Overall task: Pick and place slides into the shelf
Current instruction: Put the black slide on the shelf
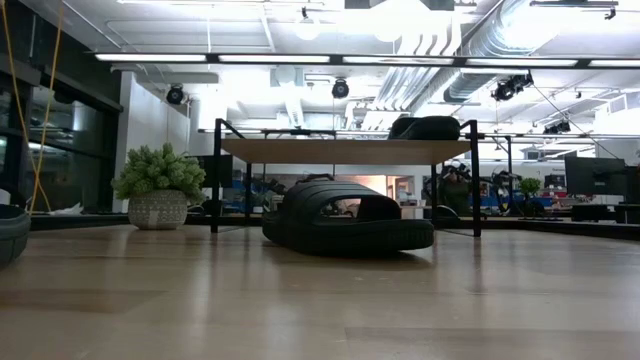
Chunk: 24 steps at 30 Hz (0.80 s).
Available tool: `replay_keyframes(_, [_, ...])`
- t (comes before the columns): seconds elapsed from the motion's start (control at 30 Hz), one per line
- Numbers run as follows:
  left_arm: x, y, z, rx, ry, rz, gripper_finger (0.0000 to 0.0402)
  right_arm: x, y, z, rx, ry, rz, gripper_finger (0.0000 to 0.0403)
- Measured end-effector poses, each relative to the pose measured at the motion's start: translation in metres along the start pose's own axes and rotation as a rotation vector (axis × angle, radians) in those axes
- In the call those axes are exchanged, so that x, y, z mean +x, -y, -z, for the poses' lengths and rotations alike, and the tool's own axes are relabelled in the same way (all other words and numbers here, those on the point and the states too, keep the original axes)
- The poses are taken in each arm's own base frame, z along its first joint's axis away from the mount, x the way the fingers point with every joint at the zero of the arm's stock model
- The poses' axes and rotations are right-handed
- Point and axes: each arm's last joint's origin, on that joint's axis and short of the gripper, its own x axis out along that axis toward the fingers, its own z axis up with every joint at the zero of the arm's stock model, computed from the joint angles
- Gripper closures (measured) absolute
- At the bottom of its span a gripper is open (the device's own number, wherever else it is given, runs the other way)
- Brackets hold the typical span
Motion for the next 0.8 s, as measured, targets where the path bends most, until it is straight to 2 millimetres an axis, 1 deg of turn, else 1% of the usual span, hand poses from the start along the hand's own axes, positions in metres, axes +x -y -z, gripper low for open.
replay_keyframes(0.07, [0.0,-0.001,0.0,0.0,-0.011,-0.024,0.0356,-0.003,0.0,0.0,-0.009,-0.031,0.038,0.0327])
replay_keyframes(0.23, [0.0,-0.001,0.003,0.001,-0.042,-0.057,0.0356,-0.015,0.002,0.0,-0.033,-0.127,0.185,0.03])
replay_keyframes(0.33, [0.0,-0.002,0.005,0.0,-0.079,-0.103,0.0332,-0.022,0.003,-0.001,-0.041,-0.19,0.308,0.0284])
replay_keyframes(0.4, [-0.001,-0.003,0.007,-0.004,-0.119,-0.165,0.0315,-0.025,0.002,0.0,-0.06,-0.237,0.383,0.0274])
replay_keyframes(0.5, [-0.002,-0.005,0.011,0.0,-0.188,-0.268,0.0307,-0.028,0.002,0.001,-0.063,-0.276,0.457,0.0261])
replay_keyframes(0.57, [-0.002,-0.006,0.014,0.01,-0.229,-0.313,0.0314,-0.028,0.002,0.001,-0.064,-0.286,0.475,0.0252])
replay_keyframes(0.67, [-0.004,-0.006,0.018,0.029,-0.288,-0.36,0.0334,-0.028,0.003,0.001,-0.056,-0.291,0.491,0.0239])
replay_keyframes(0.8, [-0.005,-0.007,0.021,0.046,-0.33,-0.403,0.035,-0.027,0.003,0.003,-0.003,-0.28,0.491,0.0221])
